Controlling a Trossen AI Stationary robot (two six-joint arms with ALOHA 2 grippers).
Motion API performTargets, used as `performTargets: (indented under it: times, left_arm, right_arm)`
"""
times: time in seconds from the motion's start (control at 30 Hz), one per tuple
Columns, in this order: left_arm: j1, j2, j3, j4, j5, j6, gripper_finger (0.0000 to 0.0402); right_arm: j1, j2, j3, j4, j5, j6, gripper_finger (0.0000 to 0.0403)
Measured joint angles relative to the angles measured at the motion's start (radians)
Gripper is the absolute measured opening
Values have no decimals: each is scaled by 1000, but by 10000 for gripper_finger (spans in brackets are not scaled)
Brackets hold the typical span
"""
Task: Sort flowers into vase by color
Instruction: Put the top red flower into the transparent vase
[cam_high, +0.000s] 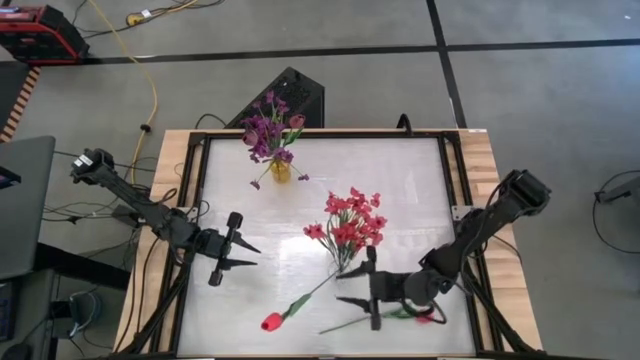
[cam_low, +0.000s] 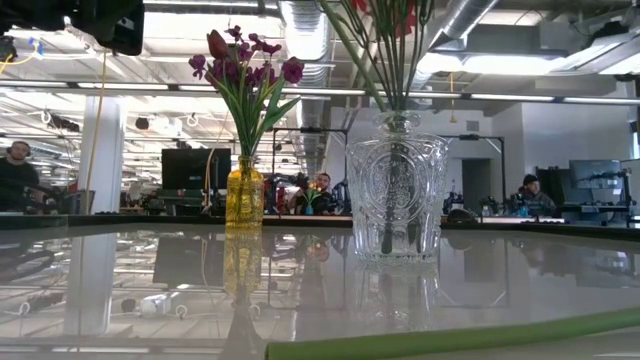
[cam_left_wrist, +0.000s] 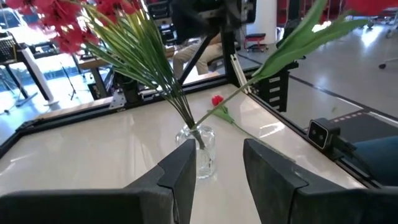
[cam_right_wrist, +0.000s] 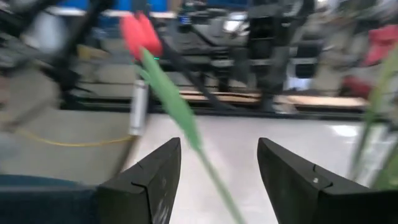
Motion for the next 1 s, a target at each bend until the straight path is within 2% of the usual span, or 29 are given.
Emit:
performTargets:
  times: [0.13, 0.23, 0.43, 0.6, 0.7, 0.8, 0.9, 1.0]
  left_arm:
    - [0, 0, 0, -17, 2, -8, 124]
    - [0, 0, 0, -21, 2, -8, 124]
    - [0, 0, 0, -31, 2, -4, 124]
    - [0, 0, 0, -37, 3, -4, 124]
    - [0, 0, 0, -37, 21, 0, 124]
    - [0, 0, 0, -37, 56, 7, 124]
    - [0, 0, 1, -38, 85, 7, 124]
    - [0, 0, 1, -48, 104, 4, 124]
  right_arm:
    - [0, -24, 0, -65, -160, 123, 238]
    - [2, -29, 0, -79, -234, 196, 234]
    - [17, 43, 52, -108, -283, 221, 223]
    - [17, 174, 162, -132, -284, 93, 204]
    - [25, 240, 259, -162, -279, -17, 173]
    - [32, 299, 368, -233, -222, -94, 126]
    - [37, 358, 463, -331, -174, -123, 70]
    - [23, 417, 529, -351, -128, -125, 20]
